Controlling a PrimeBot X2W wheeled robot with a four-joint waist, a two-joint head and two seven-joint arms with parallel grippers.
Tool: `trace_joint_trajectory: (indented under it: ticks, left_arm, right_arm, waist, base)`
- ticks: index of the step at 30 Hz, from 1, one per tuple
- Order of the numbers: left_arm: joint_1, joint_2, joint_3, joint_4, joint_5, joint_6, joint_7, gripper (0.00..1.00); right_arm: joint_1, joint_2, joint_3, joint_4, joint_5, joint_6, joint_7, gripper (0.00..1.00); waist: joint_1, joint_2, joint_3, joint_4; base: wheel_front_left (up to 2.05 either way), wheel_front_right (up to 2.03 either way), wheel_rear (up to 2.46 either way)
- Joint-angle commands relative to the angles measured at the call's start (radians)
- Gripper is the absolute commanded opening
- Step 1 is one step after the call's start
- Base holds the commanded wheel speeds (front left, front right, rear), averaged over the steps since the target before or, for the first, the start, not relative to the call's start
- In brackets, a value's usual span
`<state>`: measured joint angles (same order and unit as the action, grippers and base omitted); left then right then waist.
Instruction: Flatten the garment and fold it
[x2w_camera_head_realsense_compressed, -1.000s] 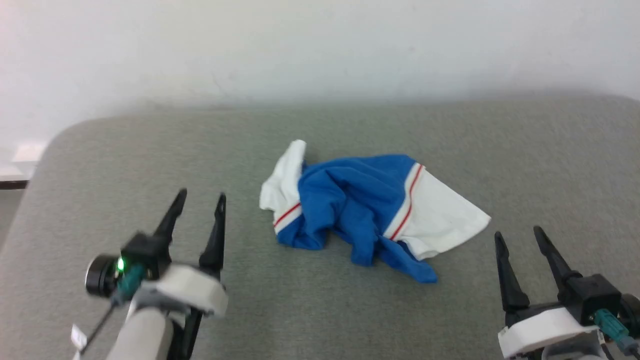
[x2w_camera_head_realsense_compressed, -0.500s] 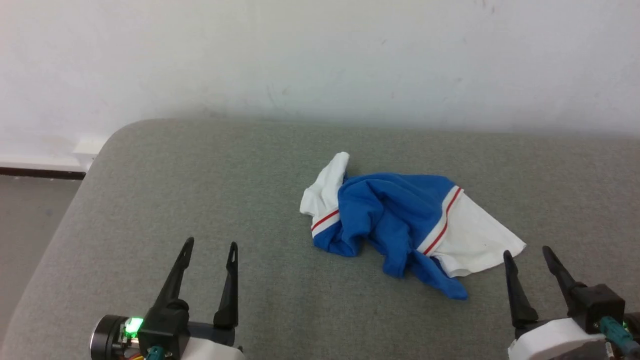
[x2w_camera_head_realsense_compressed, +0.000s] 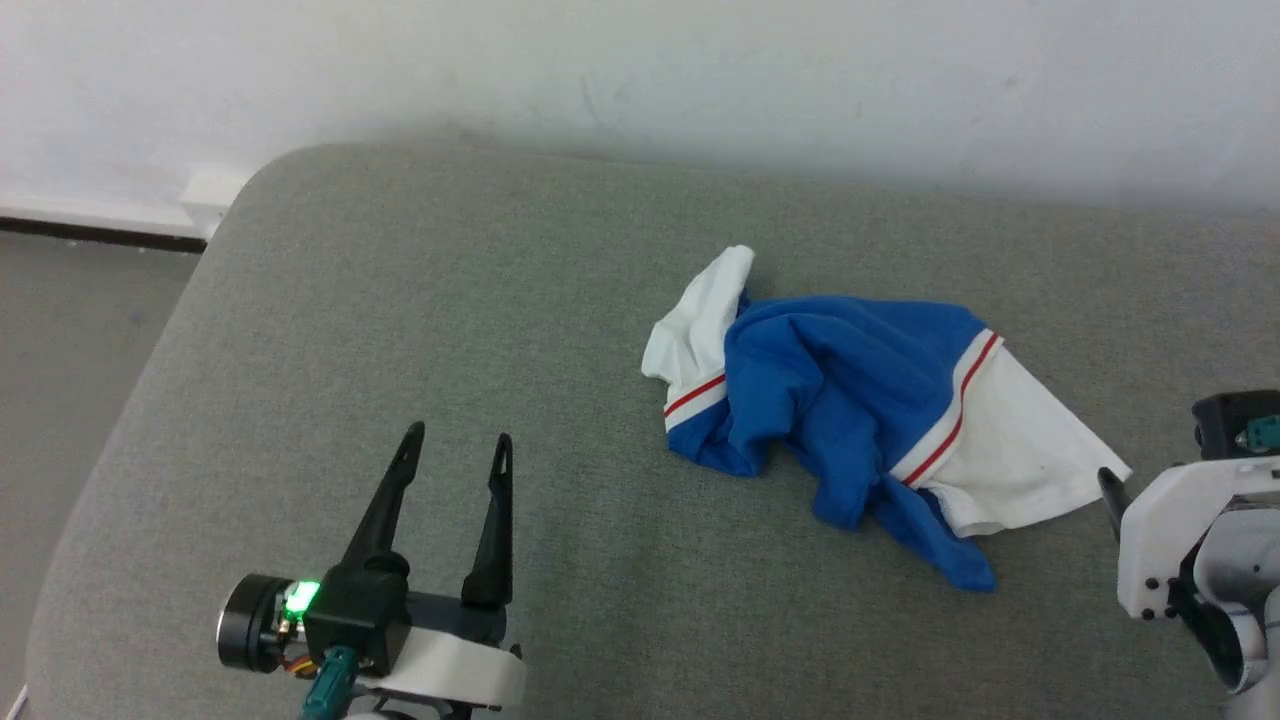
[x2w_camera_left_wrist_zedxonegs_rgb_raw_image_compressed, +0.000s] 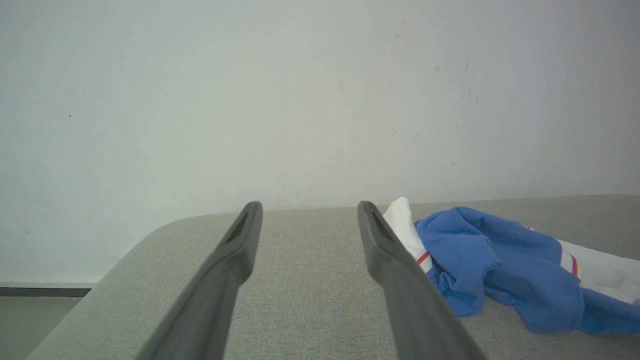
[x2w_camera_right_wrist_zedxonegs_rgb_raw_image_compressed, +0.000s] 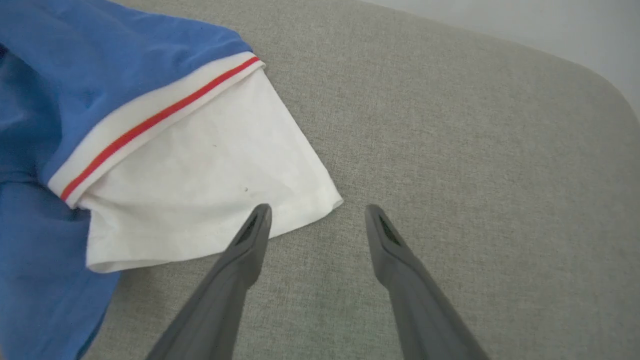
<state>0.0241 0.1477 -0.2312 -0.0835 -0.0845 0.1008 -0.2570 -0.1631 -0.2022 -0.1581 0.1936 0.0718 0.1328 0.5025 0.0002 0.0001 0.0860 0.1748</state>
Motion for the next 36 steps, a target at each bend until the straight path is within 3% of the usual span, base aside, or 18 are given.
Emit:
trace_joint_trajectory:
  ticks: [1, 6, 14, 15, 16, 24, 29, 33, 34, 35, 36]
  left_arm:
    - [-0.02, -0.008, -0.001, 0.006, 0.015, -0.007, -0.005, 1.0]
    - [-0.044, -0.028, -0.007, 0.022, 0.021, -0.019, -0.005, 1.0]
    - [-0.059, -0.042, 0.001, 0.037, 0.027, -0.03, -0.005, 1.0]
    - [-0.061, -0.042, 0.003, 0.04, 0.028, -0.032, -0.005, 1.0]
    - [-0.063, -0.043, 0.005, 0.043, 0.028, -0.033, -0.005, 1.0]
    - [-0.046, -0.041, 0.03, 0.051, 0.023, -0.049, -0.005, 1.0]
    - [-0.028, -0.047, 0.038, 0.05, 0.021, -0.054, -0.005, 1.0]
    - [-0.027, -0.053, 0.039, 0.056, 0.02, -0.06, -0.005, 1.0]
    - [-0.027, -0.055, 0.038, 0.059, 0.019, -0.063, -0.005, 1.0]
    - [-0.027, -0.056, 0.037, 0.062, 0.018, -0.066, -0.005, 1.0]
    - [-0.029, -0.058, 0.036, 0.068, 0.016, -0.071, -0.005, 1.0]
  right_arm:
    - [-0.028, -0.003, -0.015, 0.013, 0.003, -0.002, 0.028, 1.0]
    - [-0.079, -0.009, -0.067, 0.093, -0.029, -0.002, 0.117, 1.0]
    - [-0.107, 0.026, -0.104, 0.213, -0.028, -0.002, 0.1, 1.0]
    - [-0.107, 0.026, -0.099, 0.226, -0.027, -0.002, 0.095, 0.41]
    - [-0.107, 0.022, -0.091, 0.238, -0.024, -0.002, 0.084, 0.0]
    - [-0.084, -0.055, -0.127, 0.256, -0.035, -0.002, -0.011, 0.0]
    - [-0.038, -0.117, -0.214, 0.204, -0.055, -0.002, -0.003, 0.0]
    - [0.004, -0.13, -0.284, 0.175, -0.052, -0.002, 0.022, 0.0]
    - [0.012, -0.127, -0.285, 0.166, -0.053, -0.002, 0.017, 0.33]
    - [0.016, -0.122, -0.281, 0.157, -0.052, -0.002, 0.006, 1.0]
    - [0.019, -0.114, -0.275, 0.149, -0.053, -0.002, -0.006, 1.0]
  waist:
    - [-0.0002, -0.0001, 0.048, 0.044]
    - [-0.0002, -0.0001, 0.079, 0.081]
    - [-0.0002, -0.0001, 0.081, 0.091]
    - [-0.0002, -0.0001, 0.079, 0.087]
    - [-0.0002, -0.0001, 0.074, 0.082]
    - [-0.0002, -0.0001, 0.019, 0.016]
    - [-0.0002, -0.0001, -0.012, -0.023]
    - [-0.0002, -0.0001, -0.022, -0.044]
    - [-0.0002, -0.0001, -0.022, -0.048]
    - [-0.0002, -0.0001, -0.021, -0.053]
    - [-0.0002, -0.0001, -0.02, -0.057]
  base:
    - [0.0, 0.0, 0.0]
    - [0.0, 0.0, 0.0]
    - [0.0, 0.0, 0.0]
    - [0.0, 0.0, 0.0]
    - [0.0, 0.0, 0.0]
    - [0.0, 0.0, 0.0]
    - [0.0, 0.0, 0.0]
    - [0.0, 0.0, 0.0]
    - [0.0, 0.0, 0.0]
    - [0.0, 0.0, 0.0]
    - [0.0, 0.0, 0.0]
